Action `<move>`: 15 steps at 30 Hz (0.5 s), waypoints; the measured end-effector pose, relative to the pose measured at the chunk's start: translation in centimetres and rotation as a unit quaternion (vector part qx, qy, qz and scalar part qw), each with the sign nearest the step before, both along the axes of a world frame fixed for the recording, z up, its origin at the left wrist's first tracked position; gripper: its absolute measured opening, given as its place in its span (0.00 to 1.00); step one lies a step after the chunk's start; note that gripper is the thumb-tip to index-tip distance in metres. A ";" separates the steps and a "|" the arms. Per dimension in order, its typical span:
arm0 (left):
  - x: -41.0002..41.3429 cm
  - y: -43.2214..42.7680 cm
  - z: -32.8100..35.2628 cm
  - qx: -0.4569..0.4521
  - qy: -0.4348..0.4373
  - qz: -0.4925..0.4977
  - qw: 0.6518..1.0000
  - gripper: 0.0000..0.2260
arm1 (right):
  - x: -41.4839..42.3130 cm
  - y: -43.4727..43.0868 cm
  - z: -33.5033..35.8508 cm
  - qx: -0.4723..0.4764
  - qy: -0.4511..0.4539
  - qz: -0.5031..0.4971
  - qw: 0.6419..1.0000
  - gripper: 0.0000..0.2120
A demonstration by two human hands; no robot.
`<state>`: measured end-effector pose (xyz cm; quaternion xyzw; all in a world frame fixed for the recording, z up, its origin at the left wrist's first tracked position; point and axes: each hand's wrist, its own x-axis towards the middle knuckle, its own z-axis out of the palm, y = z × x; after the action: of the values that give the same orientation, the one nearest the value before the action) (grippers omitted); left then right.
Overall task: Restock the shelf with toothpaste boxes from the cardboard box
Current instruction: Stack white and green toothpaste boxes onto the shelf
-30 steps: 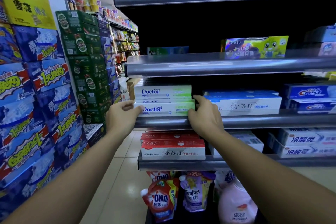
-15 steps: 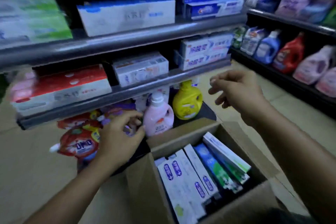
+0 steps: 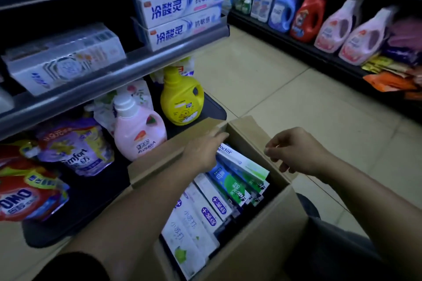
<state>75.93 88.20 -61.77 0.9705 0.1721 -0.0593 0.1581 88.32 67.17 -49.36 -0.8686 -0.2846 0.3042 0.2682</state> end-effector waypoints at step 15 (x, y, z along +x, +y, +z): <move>-13.8 4.8 8.0 -0.345 -0.114 0.116 0.924 0.09 | -2.3 3.4 1.9 0.089 0.072 0.031 0.993 0.13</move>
<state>62.12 93.04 -53.80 0.8294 0.2336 0.0147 0.5072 86.01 70.53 -47.50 -0.8080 -0.3173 0.3473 0.3546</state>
